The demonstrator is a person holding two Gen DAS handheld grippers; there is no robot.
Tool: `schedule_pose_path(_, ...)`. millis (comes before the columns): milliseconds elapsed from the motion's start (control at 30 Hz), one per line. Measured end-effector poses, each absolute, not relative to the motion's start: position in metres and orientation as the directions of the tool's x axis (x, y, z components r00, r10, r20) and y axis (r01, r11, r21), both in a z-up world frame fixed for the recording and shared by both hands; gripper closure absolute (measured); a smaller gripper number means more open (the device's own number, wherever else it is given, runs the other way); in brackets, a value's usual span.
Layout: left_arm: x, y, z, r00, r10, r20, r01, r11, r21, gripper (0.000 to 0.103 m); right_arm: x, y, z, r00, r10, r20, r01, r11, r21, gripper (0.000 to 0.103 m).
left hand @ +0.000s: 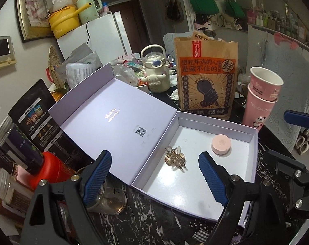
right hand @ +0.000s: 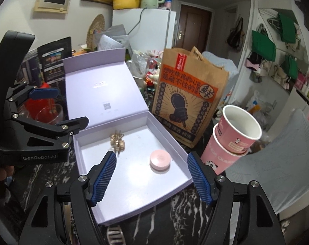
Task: Organize rigid objects
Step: 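Withdraw both tools from the box back toward the remaining items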
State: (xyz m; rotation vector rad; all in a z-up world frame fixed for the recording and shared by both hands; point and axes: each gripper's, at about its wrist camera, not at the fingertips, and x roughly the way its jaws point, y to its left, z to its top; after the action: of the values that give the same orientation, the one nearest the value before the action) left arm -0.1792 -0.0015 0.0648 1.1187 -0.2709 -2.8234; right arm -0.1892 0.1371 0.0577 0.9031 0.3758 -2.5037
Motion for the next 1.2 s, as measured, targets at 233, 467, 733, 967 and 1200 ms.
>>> schedule_pose_path(233, -0.153, 0.001, 0.078, -0.747, -0.149, -0.647, 0.019, -0.979, 0.204, 0.015, -0.163, 0.141, 0.073, -0.709, -0.336, -0.620, 0.501, -0.859, -0.107, 0.026)
schedule_pose_path(467, -0.122, 0.004, 0.091, -0.770, -0.134, -0.624, 0.014, -0.981, 0.193, 0.015, -0.140, 0.145, 0.085, -0.724, -0.355, -0.591, 0.506, -0.856, -0.106, 0.022)
schedule_pose_path(733, -0.095, 0.006, 0.097, -0.769, -0.120, -0.627, 0.024, -0.987, 0.160, 0.015, -0.115, 0.150, 0.094, -0.723, -0.385, -0.574, 0.524, -0.847, -0.091, 0.022)
schedule_pose_path(967, -0.074, 0.013, 0.092, -0.767, -0.107, -0.632, 0.011, -0.988, 0.154, 0.015, -0.094, 0.154, 0.095, -0.727, -0.396, -0.561, 0.531, -0.842, -0.094, 0.021)
schedule_pose_path(1200, -0.054, 0.016, 0.087, -0.764, -0.078, -0.641, -0.006, -0.992, 0.128, 0.015, -0.072, 0.159, 0.088, -0.719, -0.412, -0.560, 0.542, -0.836, -0.081, 0.021)
